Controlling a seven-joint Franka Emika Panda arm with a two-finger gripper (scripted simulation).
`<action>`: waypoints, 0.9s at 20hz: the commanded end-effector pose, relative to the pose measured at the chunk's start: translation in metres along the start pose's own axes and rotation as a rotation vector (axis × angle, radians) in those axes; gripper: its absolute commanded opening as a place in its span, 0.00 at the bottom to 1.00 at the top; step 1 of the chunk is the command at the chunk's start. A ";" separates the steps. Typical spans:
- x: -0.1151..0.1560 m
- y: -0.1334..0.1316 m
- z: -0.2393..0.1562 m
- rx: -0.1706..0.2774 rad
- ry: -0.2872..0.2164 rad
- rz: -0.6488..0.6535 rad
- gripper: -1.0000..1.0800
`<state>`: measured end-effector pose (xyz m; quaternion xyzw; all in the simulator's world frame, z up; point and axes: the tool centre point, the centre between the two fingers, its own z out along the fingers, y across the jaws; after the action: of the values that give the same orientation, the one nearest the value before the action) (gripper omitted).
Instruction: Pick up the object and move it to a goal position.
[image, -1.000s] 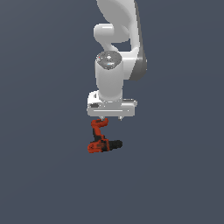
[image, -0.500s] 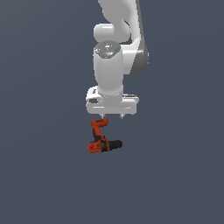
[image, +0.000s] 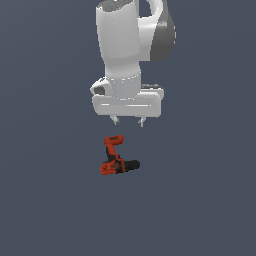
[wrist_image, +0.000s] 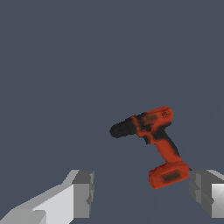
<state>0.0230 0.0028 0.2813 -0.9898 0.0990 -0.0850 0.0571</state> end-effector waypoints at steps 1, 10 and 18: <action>0.010 -0.005 -0.031 0.022 0.051 0.044 0.81; 0.031 -0.025 -0.146 0.080 0.237 0.197 0.81; 0.032 -0.050 -0.232 0.101 0.387 0.310 0.81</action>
<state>0.0238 0.0182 0.5045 -0.9303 0.2440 -0.2556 0.0980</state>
